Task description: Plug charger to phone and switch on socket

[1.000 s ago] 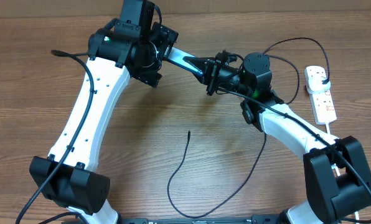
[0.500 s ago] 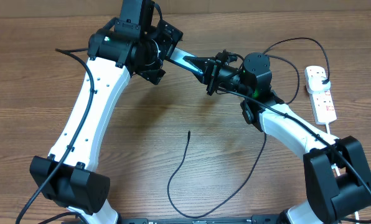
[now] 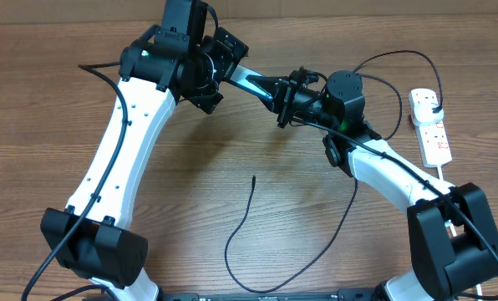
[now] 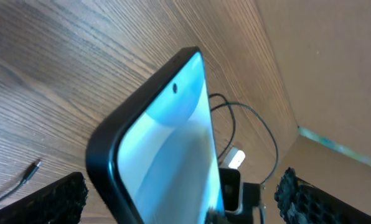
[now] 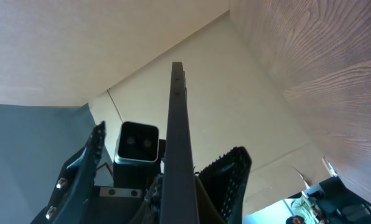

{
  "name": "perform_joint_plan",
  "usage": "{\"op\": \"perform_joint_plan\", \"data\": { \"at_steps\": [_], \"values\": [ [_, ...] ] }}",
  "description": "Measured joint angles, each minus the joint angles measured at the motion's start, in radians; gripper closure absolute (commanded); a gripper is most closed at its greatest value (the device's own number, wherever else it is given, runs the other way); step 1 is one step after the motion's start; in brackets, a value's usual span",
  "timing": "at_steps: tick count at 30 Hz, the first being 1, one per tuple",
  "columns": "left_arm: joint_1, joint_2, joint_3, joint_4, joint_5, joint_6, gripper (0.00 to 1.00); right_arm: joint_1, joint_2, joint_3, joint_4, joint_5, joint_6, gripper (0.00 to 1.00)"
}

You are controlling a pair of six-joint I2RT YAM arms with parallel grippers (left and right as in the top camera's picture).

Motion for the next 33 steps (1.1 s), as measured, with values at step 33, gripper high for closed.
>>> {"op": "perform_joint_plan", "data": {
  "at_steps": [33],
  "values": [
    [0.019, 0.000, -0.201, 0.289, 0.114, -0.033, 0.00, -0.008, 0.000, 0.000, -0.056, 0.048, 0.000, 0.96]
  ]
}}
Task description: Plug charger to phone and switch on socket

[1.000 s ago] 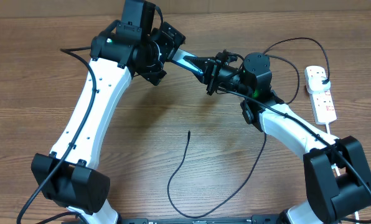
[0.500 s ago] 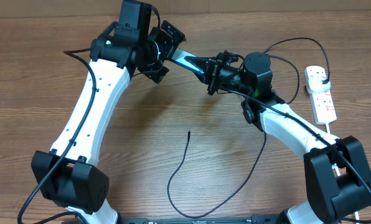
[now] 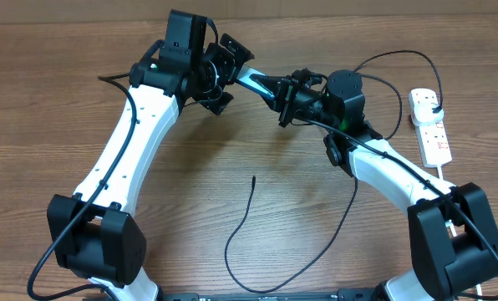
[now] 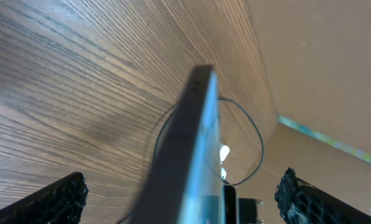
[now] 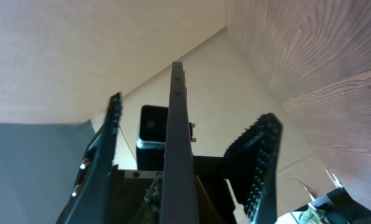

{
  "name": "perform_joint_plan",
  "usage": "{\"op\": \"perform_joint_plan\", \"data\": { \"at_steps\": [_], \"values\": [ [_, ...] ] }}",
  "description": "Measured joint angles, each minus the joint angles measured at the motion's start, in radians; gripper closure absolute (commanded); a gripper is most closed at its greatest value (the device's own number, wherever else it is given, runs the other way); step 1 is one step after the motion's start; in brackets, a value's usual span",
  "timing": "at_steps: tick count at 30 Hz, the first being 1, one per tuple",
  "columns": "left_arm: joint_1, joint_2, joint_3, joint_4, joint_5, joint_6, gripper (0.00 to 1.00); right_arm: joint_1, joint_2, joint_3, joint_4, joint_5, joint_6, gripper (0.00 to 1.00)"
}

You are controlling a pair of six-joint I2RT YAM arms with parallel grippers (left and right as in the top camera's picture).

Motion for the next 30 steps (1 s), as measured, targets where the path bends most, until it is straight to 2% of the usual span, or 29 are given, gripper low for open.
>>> {"op": "perform_joint_plan", "data": {
  "at_steps": [30],
  "values": [
    [-0.013, 0.001, -0.004, 0.012, -0.014, -0.118, 0.02, 0.000, 0.000, 0.000, -0.004, 0.007, -0.001, 0.96]
  ]
}}
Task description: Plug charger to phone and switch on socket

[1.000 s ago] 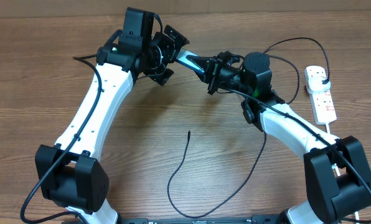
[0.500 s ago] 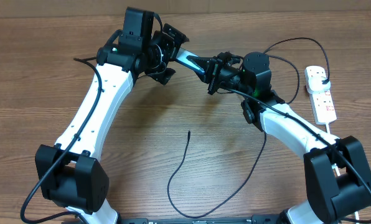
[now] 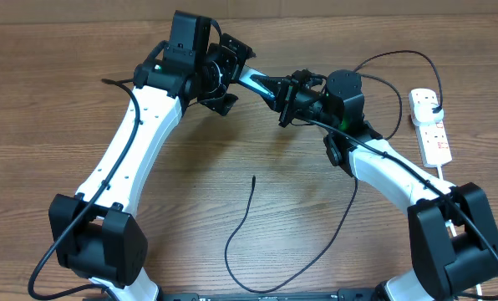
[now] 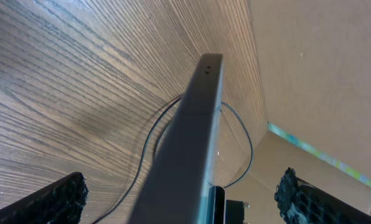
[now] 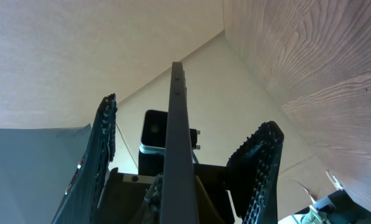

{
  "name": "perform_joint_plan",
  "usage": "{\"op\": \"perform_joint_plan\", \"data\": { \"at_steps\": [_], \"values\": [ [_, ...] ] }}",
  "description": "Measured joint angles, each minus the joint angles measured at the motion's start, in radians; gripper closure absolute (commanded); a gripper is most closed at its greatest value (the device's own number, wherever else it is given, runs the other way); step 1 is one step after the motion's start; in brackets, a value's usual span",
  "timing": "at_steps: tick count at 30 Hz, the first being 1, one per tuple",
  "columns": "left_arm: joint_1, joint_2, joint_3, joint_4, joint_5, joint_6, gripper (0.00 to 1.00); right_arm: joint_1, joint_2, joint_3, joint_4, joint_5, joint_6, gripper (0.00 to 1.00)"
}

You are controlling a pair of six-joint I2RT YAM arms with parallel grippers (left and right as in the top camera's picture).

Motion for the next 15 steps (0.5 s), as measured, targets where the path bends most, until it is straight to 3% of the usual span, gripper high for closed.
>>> {"op": "perform_joint_plan", "data": {
  "at_steps": [5, 15],
  "values": [
    [0.000, 0.001, 0.000, -0.001, -0.004, -0.016, 0.09, 0.000, 0.000, 0.000, 0.000, 0.000, 0.000, 0.96],
    [0.000, 0.001, 0.000, -0.013, -0.008, -0.023, 0.33, 0.000, 0.000, 0.000, 0.001, -0.019, 0.001, 0.96]
  ]
}}
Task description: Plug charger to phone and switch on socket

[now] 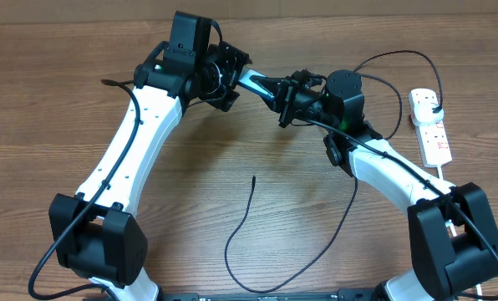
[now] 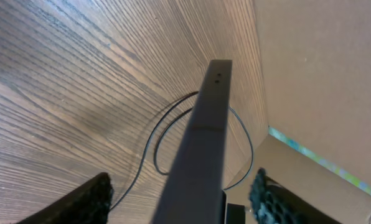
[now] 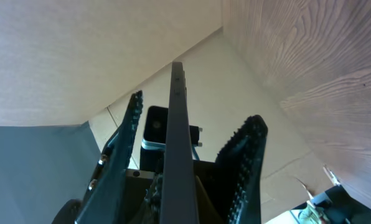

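Note:
A dark phone (image 1: 257, 84) with a bluish screen hangs in the air over the far middle of the table. My right gripper (image 1: 285, 104) is shut on its right end. My left gripper (image 1: 226, 77) stands open round the other end, and a gap shows on each side. In the left wrist view the phone (image 2: 204, 143) is edge-on between the left gripper's fingers (image 2: 93, 196). In the right wrist view the phone (image 3: 176, 118) rises edge-on from my right gripper (image 3: 176, 202). The black charger cable's plug tip (image 1: 254, 178) lies loose on the table.
The cable loops near the front edge (image 1: 232, 272) and runs back to the right. A white power strip (image 1: 430, 130) with a white adapter (image 1: 424, 100) plugged in lies at the far right. A cardboard wall stands behind the table.
The left gripper's fingers have drawn closer to the phone on both sides. The right gripper and the phone have not moved, and the cable lies where it was.
The right gripper held the phone in the air throughout. At first the left wrist camera saw the phone's screen at a slant. By the two later moments it saw the phone edge-on between wide-open fingers. Now those fingers stand narrower round it.

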{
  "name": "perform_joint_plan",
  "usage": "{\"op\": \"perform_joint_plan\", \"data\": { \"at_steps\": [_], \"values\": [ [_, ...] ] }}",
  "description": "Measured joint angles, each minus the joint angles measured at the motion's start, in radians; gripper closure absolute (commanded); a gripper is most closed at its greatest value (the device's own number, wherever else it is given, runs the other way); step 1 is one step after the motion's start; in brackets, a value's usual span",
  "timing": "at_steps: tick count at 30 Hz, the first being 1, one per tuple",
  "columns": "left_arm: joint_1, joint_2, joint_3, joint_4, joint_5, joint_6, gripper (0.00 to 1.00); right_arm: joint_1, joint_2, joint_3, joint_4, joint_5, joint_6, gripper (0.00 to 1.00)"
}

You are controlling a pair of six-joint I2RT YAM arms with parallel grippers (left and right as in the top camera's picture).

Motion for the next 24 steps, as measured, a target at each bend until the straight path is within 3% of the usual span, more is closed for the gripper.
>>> {"op": "perform_joint_plan", "data": {
  "at_steps": [15, 24],
  "values": [
    [0.000, 0.000, 0.000, 0.010, -0.003, -0.005, 0.64, -0.004, 0.006, -0.001, 0.050, -0.021, 0.000, 0.96],
    [0.000, 0.000, 0.000, 0.012, -0.003, -0.009, 0.68, -0.004, 0.010, -0.001, 0.050, -0.030, 0.000, 0.96]
  ]
}}
